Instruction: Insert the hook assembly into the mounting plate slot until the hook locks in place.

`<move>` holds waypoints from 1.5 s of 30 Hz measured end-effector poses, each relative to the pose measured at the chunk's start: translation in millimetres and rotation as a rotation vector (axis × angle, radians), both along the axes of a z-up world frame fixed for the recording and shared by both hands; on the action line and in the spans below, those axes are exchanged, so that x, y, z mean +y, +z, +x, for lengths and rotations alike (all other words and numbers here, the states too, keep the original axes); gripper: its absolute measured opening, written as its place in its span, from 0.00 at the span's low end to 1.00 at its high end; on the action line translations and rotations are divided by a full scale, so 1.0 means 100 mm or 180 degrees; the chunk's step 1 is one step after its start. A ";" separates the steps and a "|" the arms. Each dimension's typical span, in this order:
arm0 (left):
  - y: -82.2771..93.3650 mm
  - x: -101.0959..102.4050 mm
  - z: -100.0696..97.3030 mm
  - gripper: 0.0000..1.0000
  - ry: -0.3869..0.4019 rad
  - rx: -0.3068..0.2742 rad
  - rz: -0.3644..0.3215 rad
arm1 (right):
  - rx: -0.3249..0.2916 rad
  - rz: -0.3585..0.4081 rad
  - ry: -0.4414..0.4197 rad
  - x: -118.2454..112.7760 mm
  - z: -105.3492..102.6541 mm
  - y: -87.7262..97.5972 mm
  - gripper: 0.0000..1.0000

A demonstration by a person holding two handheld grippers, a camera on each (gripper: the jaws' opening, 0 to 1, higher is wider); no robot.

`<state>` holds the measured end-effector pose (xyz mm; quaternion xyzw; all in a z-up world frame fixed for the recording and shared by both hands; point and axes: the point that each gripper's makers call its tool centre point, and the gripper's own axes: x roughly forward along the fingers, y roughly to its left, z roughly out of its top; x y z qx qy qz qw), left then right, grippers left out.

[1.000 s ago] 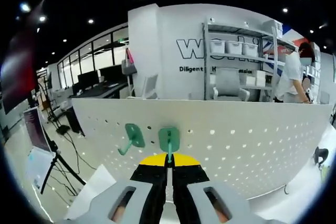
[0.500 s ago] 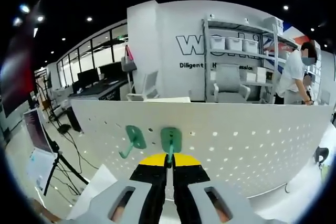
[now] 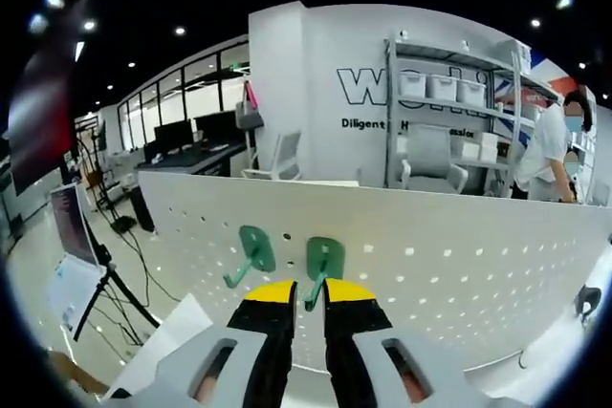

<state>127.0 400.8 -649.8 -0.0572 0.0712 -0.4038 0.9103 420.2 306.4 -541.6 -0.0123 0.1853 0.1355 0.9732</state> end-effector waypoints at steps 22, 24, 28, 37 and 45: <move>0.13 -0.12 -0.18 0.92 -0.0130 -0.0032 0.0134 | -0.0237 -0.0043 0.0260 -0.13 -0.42 -0.01 0.31; 0.14 -0.17 -0.20 0.91 -0.0115 -0.0030 0.0152 | -0.0212 -0.0019 0.0316 -0.17 -0.48 -0.05 0.31; 0.15 -0.27 -0.23 0.91 -0.0092 0.0011 0.0153 | -0.0230 0.0011 0.0367 -0.26 -0.59 -0.08 0.30; 0.25 -0.54 -0.26 0.91 -0.0082 -0.0030 0.0203 | -0.0227 0.0028 0.0495 -0.51 -0.84 -0.20 0.30; 0.26 -0.72 -0.29 0.91 -0.0114 -0.0017 0.0242 | -0.0145 0.0119 0.0496 -0.80 -1.01 -0.38 0.30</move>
